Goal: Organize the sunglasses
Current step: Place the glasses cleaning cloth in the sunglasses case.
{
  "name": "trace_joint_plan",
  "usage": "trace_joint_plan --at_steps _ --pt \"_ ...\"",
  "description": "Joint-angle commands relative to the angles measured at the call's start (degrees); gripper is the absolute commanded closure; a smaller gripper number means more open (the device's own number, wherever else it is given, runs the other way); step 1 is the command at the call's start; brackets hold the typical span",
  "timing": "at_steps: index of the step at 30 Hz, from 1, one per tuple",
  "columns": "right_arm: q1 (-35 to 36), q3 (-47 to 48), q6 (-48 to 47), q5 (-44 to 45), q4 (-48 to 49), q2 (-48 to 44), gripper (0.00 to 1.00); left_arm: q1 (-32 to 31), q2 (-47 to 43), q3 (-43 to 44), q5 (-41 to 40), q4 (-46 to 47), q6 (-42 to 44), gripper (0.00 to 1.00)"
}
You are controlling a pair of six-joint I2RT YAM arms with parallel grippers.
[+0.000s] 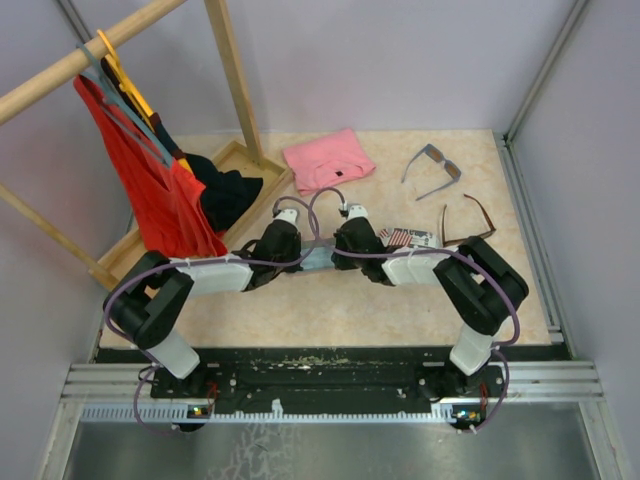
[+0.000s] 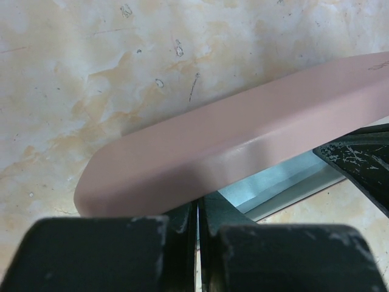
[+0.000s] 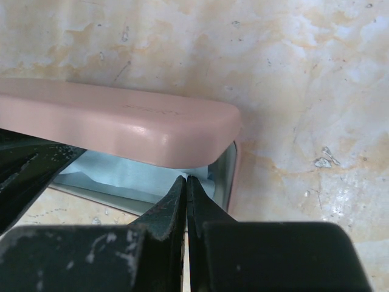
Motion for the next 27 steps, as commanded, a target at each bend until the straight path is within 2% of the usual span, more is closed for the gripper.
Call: trace_joint_plan --at_steps 1,12,19,23,27 --pt "-0.67 3.09 -1.0 2.63 -0.27 -0.17 1.0 0.33 -0.46 -0.65 -0.79 -0.07 0.0 1.0" --pt "-0.67 1.68 -1.73 3.31 -0.41 -3.21 1.0 0.33 -5.73 -0.91 -2.77 -2.95 0.47 1.0" --pt "-0.68 -1.06 -3.41 0.96 -1.21 -13.64 0.94 0.33 -15.76 -3.44 -1.57 -5.35 1.28 1.0" --pt "-0.69 -3.7 -2.55 4.18 -5.23 -20.12 0.9 0.33 -22.11 -5.69 -2.54 -8.51 0.85 0.95" --pt "-0.68 -6.44 -1.09 9.82 -11.36 -27.88 0.84 0.33 -28.83 -8.93 -5.37 -10.43 -0.35 0.85"
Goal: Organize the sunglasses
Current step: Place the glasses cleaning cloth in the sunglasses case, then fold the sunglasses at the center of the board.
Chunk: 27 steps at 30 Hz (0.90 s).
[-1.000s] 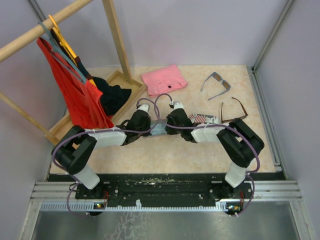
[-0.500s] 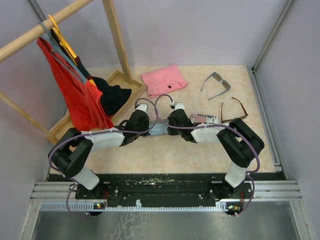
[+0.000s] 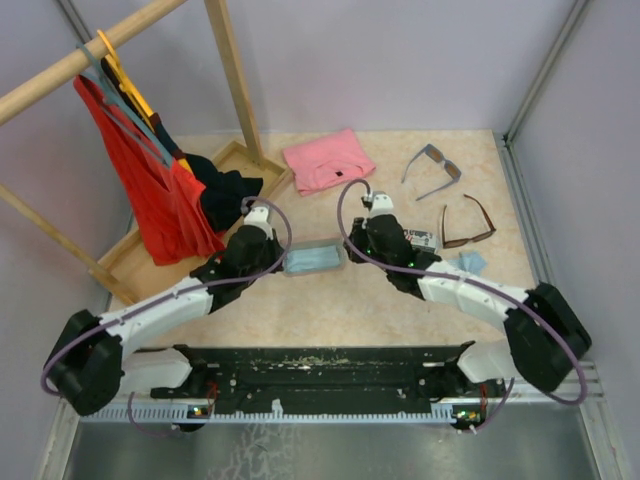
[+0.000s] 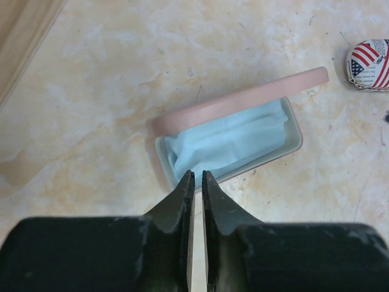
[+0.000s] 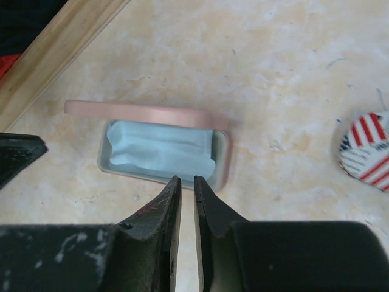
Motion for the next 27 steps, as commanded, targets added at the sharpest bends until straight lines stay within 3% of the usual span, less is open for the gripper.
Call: trace_joint_plan --at_steps 1,11,14,27 --pt "-0.66 -2.42 1.44 7.83 -7.55 -8.61 0.83 0.33 -6.71 -3.74 -3.29 -4.09 -1.26 0.84" --pt "-3.51 -3.01 4.03 27.35 -29.89 -22.43 0.71 0.33 -15.76 -6.96 -0.85 -12.67 -9.45 0.69" --pt "-8.15 -1.86 3.48 27.12 -32.99 -23.35 0.64 0.33 -17.4 -8.3 0.65 -13.03 -10.98 0.64" --pt "-32.86 5.88 0.59 17.74 -28.72 -16.57 0.64 0.33 -19.72 -5.86 1.01 -18.77 -13.87 0.51"
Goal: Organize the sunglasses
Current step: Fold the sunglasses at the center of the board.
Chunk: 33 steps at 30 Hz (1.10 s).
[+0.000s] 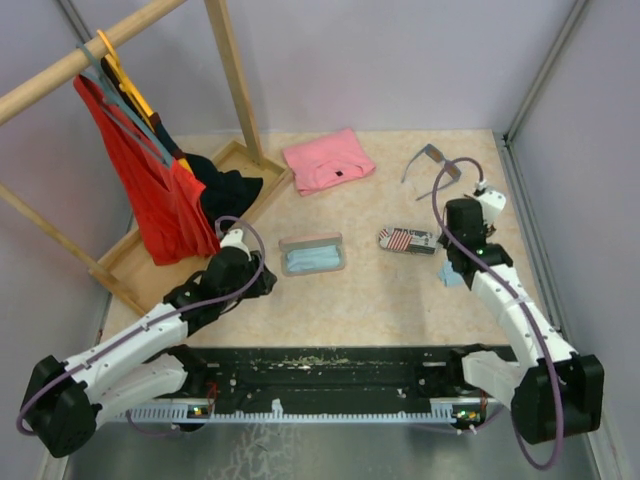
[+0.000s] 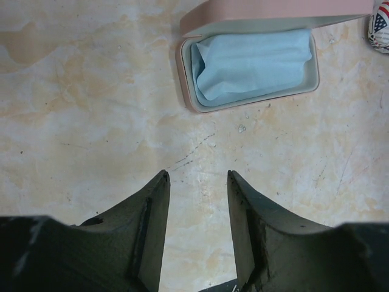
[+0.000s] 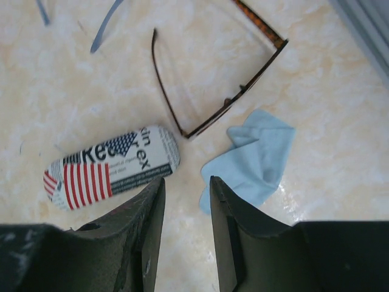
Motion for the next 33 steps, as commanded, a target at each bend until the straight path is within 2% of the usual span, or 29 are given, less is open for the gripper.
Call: trace_joint_plan --at_steps 1,6,12,17,24,33 --pt "-6.64 6.57 -0.62 -2.82 3.63 3.91 0.64 0.22 -2.23 2.07 -1.32 -1.65 -1.08 0.49" --pt "-10.22 7.86 3.64 -1.29 7.13 8.59 0.63 0.26 -2.93 2.58 -2.47 -1.78 -0.65 0.47" --pt "-15.34 11.86 5.29 -5.46 6.96 17.14 0.62 0.22 -2.96 2.87 -2.72 -2.28 -0.2 0.43" --pt "-19.46 12.73 6.94 -9.06 6.91 20.84 0.6 0.22 -3.55 2.09 -5.3 -1.84 0.65 0.41" --pt "-21.03 14.36 8.43 -11.09 5.87 24.95 0.59 0.22 -3.68 0.03 -6.38 1.85 2.21 0.4" --pt "-21.22 14.79 12.34 -10.71 6.01 28.17 0.58 0.22 -3.87 -0.34 -5.43 2.2 2.48 0.41"
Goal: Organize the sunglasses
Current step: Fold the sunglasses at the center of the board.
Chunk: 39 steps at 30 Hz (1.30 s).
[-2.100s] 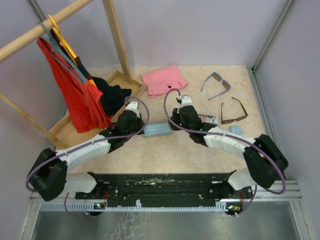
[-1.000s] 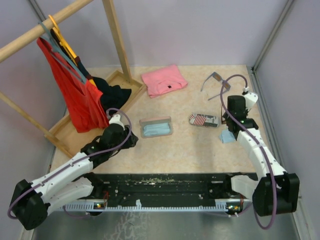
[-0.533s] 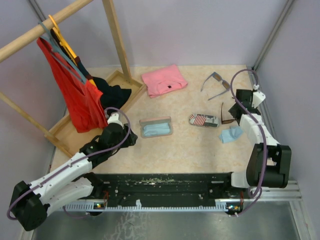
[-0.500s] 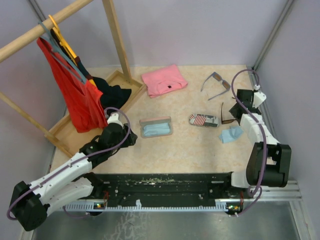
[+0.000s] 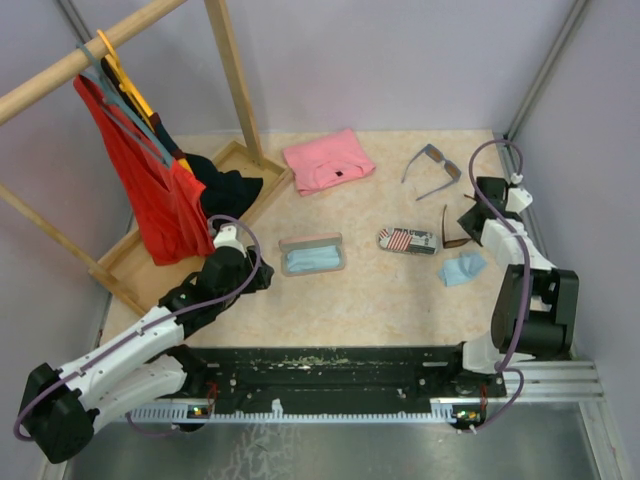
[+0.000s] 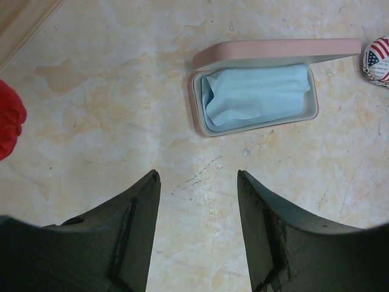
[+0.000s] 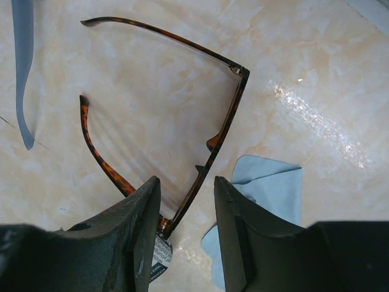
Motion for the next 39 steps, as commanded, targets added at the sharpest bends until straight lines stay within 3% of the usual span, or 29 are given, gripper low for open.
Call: trace_joint_plan --at_steps 1,25,39 --pt "-0.4 3.12 2.66 -0.27 0.92 2.01 0.59 0.22 -1.04 -0.75 -0.03 1.82 1.08 0.4" --pt "-2.14 1.87 4.67 0.51 4.18 7.44 0.62 0.22 -0.74 -0.78 0.97 2.25 1.91 0.41" --pt "-2.51 2.4 4.82 -0.6 5.18 9.28 0.71 0.22 -0.39 -0.74 0.71 2.09 1.96 0.41"
